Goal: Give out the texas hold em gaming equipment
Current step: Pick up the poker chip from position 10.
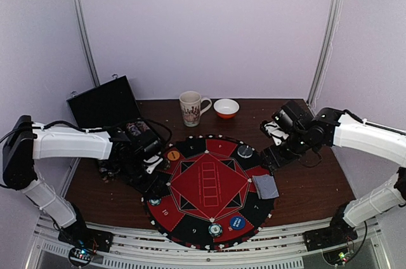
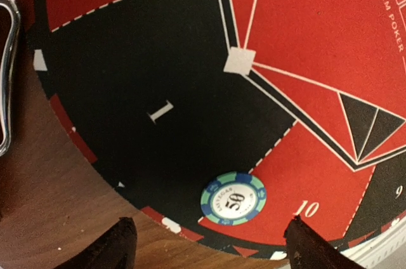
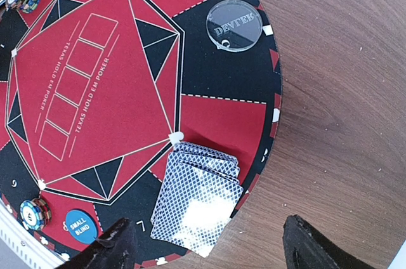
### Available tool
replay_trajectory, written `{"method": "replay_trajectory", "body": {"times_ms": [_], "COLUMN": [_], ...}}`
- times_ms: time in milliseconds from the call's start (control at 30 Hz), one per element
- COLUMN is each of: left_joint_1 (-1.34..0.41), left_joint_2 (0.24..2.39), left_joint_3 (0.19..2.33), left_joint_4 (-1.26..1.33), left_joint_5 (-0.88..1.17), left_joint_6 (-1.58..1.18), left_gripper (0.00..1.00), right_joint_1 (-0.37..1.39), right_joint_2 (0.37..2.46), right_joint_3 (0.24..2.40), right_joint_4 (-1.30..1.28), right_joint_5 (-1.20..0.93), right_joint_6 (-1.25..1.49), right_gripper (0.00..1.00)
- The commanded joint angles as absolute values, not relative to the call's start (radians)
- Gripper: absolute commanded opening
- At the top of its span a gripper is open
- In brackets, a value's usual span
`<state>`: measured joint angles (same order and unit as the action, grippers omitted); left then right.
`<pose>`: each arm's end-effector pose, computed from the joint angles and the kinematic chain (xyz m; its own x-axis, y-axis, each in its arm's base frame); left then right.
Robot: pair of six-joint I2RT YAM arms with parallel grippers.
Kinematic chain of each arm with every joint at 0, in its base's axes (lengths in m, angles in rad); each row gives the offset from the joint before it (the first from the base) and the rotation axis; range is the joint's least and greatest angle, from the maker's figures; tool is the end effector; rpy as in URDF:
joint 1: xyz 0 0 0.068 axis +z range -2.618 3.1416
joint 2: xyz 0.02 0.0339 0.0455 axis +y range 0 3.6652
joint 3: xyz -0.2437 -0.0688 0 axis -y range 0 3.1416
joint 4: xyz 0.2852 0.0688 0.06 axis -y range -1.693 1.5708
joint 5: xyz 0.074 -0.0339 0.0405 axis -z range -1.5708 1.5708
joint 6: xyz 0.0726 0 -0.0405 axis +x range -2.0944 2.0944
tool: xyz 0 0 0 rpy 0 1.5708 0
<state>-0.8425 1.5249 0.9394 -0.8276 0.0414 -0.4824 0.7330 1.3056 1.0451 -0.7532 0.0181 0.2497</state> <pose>0.1992 -0.2279 0.1046 -0.9303 0.3467 -0.1202 0.3595 0.9268 -0.1091 0.2422 0.2163 0.2088 -0.7748 -0.3651 -0.5161 -0.4855 0.8666 0.1158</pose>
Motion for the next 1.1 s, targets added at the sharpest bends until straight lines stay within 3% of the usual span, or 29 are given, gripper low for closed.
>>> {"method": "replay_trajectory", "body": {"times_ms": [0, 133, 367, 800, 1067], "left_joint_1": [-0.833, -0.833, -0.848, -0.982, -1.003], "left_joint_2": [1.582, 1.616, 1.643, 1.698, 1.734], "left_joint_3": [0.906, 0.884, 0.871, 0.913, 0.937], "left_joint_4": [-0.706, -0.667, -0.658, -0.700, -0.698], "left_joint_5": [0.055, 0.072, 0.103, 0.093, 0.075], "left_joint_6": [-0.490, -0.491, -0.485, -0.478, -0.464], "left_gripper": [0.81, 0.73, 0.67, 0.69, 0.43], "right_joint_1": [0.726, 0.726, 0.726, 0.726, 0.726], "right_joint_2": [1.316, 1.321, 1.321, 1.325, 1.327], "right_joint_3": [1.071, 1.068, 1.063, 1.063, 1.063], "right_joint_4": [-0.762, -0.762, -0.762, -0.761, -0.762], "right_joint_5": [0.015, 0.007, 0.001, -0.026, -0.029], "right_joint_6": [0.238, 0.238, 0.236, 0.229, 0.227], "right_gripper": [0.82, 0.82, 0.82, 0.82, 0.81]}}
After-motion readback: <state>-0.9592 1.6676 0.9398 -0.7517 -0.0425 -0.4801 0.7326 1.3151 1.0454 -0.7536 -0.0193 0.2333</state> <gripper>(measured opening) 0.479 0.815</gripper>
